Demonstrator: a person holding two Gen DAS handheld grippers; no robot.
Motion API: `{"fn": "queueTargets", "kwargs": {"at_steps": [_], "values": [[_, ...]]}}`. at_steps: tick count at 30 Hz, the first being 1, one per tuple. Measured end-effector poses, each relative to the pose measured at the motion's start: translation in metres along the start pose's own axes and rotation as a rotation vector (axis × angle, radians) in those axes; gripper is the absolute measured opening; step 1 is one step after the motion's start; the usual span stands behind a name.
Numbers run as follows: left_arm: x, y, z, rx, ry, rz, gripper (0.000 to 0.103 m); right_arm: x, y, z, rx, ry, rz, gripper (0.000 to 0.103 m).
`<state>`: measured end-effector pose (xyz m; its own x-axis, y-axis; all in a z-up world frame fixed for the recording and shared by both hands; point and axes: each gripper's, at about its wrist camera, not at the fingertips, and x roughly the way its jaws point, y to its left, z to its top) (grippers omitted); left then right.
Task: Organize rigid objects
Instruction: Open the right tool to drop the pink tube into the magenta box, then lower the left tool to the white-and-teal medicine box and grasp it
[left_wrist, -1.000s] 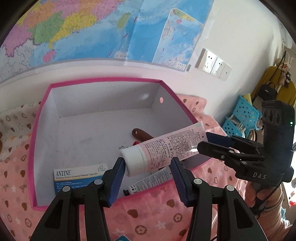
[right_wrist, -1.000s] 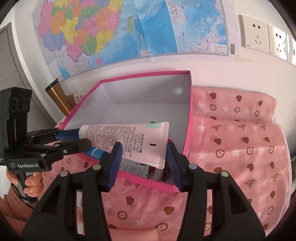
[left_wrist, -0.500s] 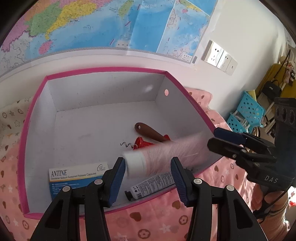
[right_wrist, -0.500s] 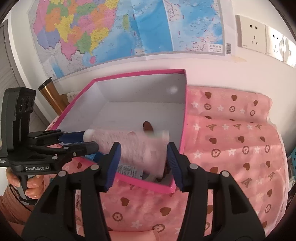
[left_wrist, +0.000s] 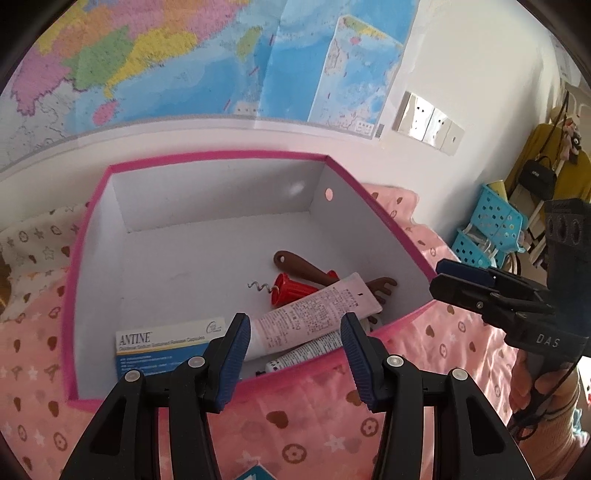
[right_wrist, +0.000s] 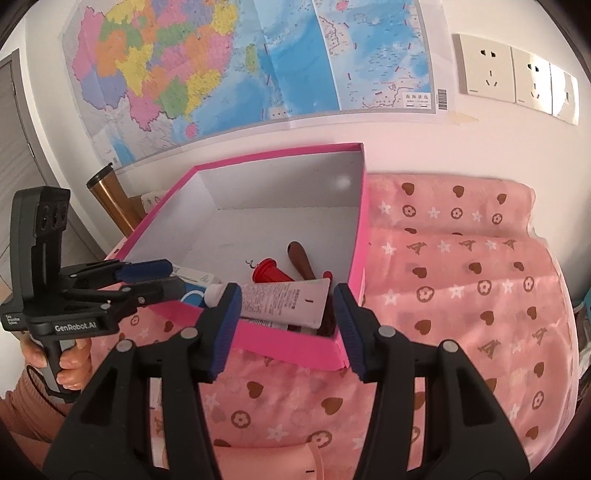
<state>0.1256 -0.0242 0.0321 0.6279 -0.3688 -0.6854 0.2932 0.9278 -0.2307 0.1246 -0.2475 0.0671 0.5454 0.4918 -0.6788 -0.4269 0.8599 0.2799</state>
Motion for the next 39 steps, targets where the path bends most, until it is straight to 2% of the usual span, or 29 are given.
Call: {"fn": "queueTargets", "kwargs": {"at_steps": [9, 16, 20, 22, 26, 32, 39], "values": [[-0.039, -0.008, -0.023, 0.012, -0.070, -0.035, 0.053, -0.023, -0.001, -0.020, 0.000, -0.010, 0.076, 0.054], [-0.053, -0.014, -0.055, 0.027, -0.056, -0.038, 0.054, -0.029, -0.011, -0.046, 0.042, 0.040, 0.106, 0.054], [-0.055, -0.004, -0.078, -0.008, -0.020, -0.010, 0.054, -0.024, -0.012, -0.065, 0.055, 0.087, 0.121, 0.054], [-0.056, 0.003, -0.090, -0.029, -0.003, 0.027, 0.054, -0.020, -0.010, -0.072, 0.056, 0.106, 0.134, 0.054], [-0.062, 0.021, -0.108, -0.090, 0.019, 0.082, 0.054, -0.005, 0.004, -0.080, 0.041, 0.149, 0.179, 0.054], [-0.068, 0.046, -0.130, -0.160, 0.053, 0.163, 0.054, 0.025, 0.048, -0.082, -0.033, 0.208, 0.278, 0.054], [-0.075, 0.060, -0.150, -0.200, 0.085, 0.189, 0.054, 0.069, 0.093, -0.088, -0.118, 0.306, 0.350, 0.054]]}}
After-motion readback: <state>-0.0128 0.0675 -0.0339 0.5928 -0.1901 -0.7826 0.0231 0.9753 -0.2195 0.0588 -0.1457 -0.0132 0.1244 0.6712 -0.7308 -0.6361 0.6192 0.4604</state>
